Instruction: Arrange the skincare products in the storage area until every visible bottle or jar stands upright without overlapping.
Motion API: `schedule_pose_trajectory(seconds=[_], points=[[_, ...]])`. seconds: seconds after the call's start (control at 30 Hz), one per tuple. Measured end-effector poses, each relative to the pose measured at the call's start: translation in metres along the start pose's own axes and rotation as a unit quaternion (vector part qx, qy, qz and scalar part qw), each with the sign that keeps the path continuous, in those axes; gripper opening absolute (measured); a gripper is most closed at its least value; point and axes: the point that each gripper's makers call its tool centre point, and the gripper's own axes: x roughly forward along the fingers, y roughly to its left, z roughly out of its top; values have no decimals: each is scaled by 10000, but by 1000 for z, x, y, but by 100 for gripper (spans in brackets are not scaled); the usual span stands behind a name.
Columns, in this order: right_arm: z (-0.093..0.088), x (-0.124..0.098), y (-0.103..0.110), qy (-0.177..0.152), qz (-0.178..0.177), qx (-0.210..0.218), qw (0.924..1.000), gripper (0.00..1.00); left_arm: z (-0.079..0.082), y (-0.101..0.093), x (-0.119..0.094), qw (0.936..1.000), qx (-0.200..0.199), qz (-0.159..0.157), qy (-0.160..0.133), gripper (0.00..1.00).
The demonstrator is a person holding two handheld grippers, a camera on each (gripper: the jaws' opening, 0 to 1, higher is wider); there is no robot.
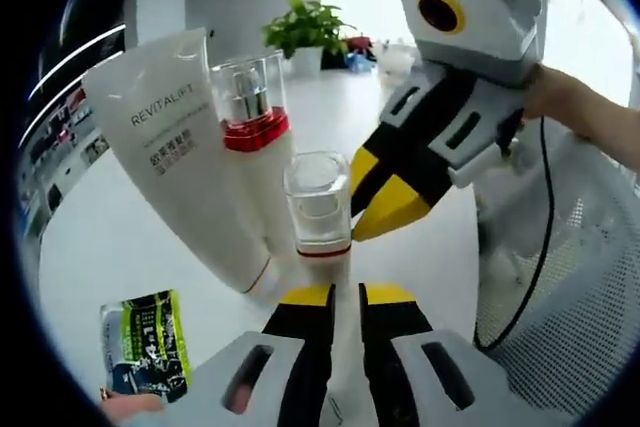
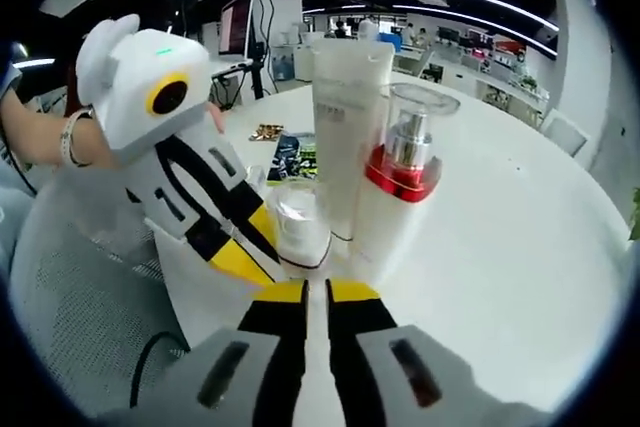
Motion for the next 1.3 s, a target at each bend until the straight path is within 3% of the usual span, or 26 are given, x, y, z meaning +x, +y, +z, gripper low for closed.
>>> schedule_pose_trajectory(seconds=[0.53, 0.77, 0.97, 1.3], points=[[0, 4, -1, 65, 35, 60, 10000, 8, 2, 9, 6, 9998, -177, 115, 11, 11], [-2, 5, -5, 74, -51, 106, 9999, 9, 1, 17, 9, 9994, -279, 203, 28, 11], [-3, 7, -2, 111, 53, 190, 9997, 15, 2, 16, 11, 9994, -290, 195, 34, 11], [0, 8, -7, 84, -38, 187, 9998, 12, 4, 23, 16, 9991, -188, 356, 113, 10]])
